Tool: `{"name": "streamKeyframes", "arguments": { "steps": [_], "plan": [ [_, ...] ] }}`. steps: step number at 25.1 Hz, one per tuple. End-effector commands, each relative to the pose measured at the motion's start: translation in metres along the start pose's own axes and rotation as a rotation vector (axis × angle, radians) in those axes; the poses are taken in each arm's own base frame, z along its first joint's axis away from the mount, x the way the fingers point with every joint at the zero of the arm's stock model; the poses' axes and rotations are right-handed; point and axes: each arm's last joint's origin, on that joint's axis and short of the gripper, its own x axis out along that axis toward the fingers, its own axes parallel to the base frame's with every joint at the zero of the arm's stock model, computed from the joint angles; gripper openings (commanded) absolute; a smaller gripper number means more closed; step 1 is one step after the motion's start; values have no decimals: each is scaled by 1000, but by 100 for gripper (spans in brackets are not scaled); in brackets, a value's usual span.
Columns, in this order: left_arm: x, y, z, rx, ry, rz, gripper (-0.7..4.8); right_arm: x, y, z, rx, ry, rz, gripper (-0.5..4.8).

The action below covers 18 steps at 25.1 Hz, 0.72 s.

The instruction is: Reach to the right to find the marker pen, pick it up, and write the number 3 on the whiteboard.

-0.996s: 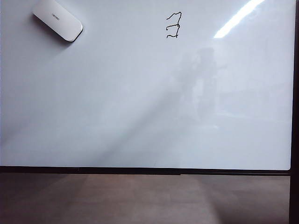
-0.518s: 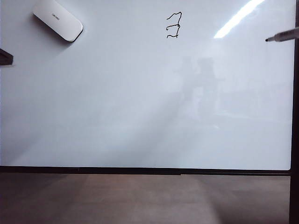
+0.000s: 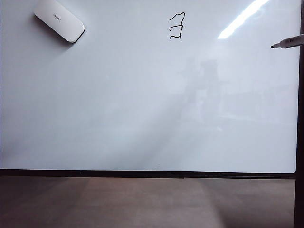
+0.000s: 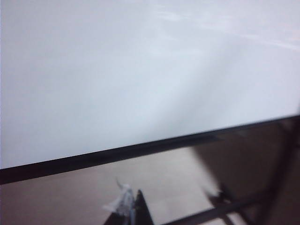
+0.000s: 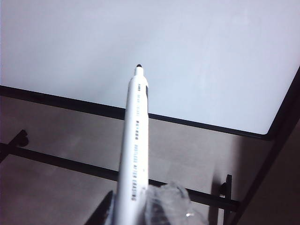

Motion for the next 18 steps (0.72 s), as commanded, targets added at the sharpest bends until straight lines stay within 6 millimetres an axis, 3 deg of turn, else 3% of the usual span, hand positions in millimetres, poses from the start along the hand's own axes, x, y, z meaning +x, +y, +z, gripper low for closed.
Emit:
{"name": "streamKeyframes", "arguments": {
  "steps": [1, 6, 15, 18],
  "plan": [
    [0, 10, 2, 7, -20, 67, -5, -1, 0, 2, 3, -19, 4, 41],
    [-2, 22, 2, 7, -16, 192, -5, -1, 0, 2, 3, -19, 4, 41],
    [-2, 21, 2, -4, -13, 173, -5, -1, 0, 2, 3, -19, 4, 41],
    [-2, 21, 1, -4, -12, 173, -5, 0, -5, 0, -17, -39, -187, 41]
  ]
}}
